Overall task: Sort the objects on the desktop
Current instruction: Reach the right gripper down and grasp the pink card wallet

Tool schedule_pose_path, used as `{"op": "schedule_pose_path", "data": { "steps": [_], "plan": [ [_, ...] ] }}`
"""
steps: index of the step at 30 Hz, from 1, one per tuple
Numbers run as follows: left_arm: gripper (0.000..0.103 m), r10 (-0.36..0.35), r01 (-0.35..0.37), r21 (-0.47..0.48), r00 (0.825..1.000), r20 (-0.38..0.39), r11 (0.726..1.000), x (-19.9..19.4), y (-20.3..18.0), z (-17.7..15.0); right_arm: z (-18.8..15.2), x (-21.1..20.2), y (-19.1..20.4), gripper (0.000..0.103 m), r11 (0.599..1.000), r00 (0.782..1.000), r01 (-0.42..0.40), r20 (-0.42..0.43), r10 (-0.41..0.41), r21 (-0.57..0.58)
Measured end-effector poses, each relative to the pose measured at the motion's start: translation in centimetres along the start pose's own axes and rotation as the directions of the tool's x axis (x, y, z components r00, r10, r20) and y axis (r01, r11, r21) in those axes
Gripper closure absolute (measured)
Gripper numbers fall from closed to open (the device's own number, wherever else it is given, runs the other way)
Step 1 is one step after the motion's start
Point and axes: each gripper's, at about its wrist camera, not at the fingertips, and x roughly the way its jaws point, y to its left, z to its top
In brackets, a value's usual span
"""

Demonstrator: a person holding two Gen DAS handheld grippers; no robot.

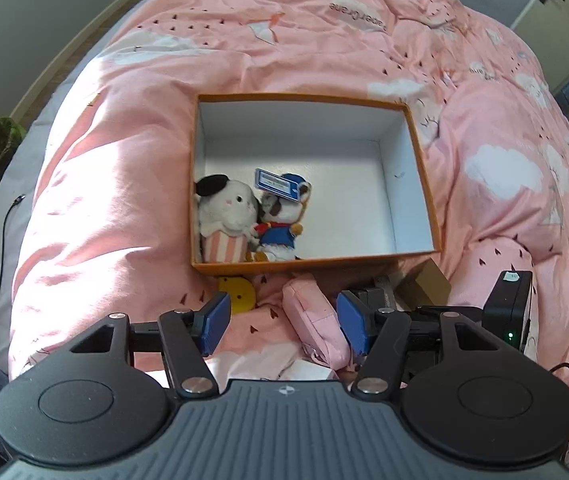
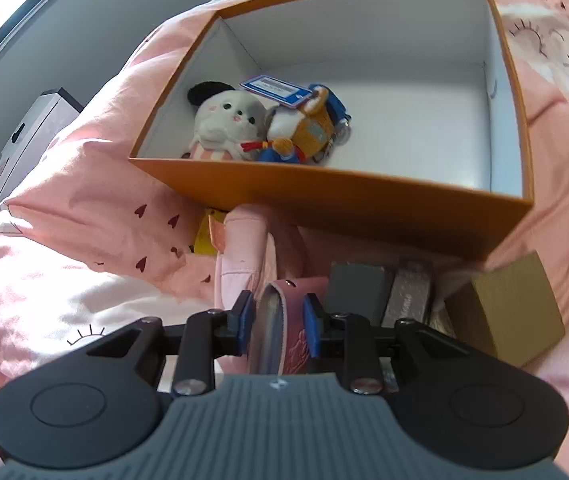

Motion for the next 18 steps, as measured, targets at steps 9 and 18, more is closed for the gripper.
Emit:
{"op": "schedule_pose_path", "data": {
  "steps": [9,18],
  "plan": [
    [0.034,0.016,-0.017,0.026,0.999,0.035,1.0,-0.3,-0.8,-0.3,-0.8,-0.2,1.5,0.063,0.989,0.992,0.129,-0.004,-0.13,-0.069],
    [0.034,0.02,-0.017,-0.049,0.998,0.055,0.999,-1.3,1.4,-0.7,-1.0,-0.9,2.5,0.062,0.968,0.977,0.211,0.021,-0.21,-0.139]
  ]
}}
